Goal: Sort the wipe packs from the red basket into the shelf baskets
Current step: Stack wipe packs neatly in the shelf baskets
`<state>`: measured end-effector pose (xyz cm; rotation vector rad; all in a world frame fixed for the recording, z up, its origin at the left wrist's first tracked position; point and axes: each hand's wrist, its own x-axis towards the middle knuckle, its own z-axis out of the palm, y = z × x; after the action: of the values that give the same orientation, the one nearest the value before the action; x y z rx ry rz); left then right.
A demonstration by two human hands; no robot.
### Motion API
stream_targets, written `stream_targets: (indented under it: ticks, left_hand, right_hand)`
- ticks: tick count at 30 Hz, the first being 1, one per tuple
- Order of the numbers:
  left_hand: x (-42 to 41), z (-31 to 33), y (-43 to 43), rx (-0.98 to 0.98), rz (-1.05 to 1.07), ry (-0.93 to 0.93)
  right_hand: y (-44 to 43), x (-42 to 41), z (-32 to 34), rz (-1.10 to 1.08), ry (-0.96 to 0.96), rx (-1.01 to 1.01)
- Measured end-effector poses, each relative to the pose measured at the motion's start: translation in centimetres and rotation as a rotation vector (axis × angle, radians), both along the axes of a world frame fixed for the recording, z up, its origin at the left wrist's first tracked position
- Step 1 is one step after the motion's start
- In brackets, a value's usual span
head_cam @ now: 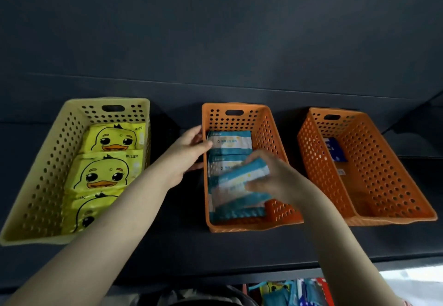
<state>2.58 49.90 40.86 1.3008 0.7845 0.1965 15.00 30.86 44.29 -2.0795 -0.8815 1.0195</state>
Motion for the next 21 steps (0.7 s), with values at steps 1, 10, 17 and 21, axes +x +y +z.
stream_targets:
  ticks: [1, 10, 17, 21]
  left_hand:
    - [0.1, 0.0, 0.1, -0.015, 0.011, -0.007]
    - [0.1, 0.0, 0.0, -0.003, 0.018, -0.015]
    - [0.0, 0.2, -0.1, 0.012, 0.014, -0.016]
    - [0.0, 0.2, 0.0, 0.012, 0.012, -0.002]
  right_hand:
    - [-0.5, -0.4, -0.4, 0.064, -0.032, -0.052]
    - [-0.2, -0.6, -3.2, 0.036, -0.231, -0.199]
    - [1.0, -1.1, -3.7, 0.249, -0.611, -0.278]
    - [2.0, -0.5, -3.2, 0.355, -0.622, -0.319]
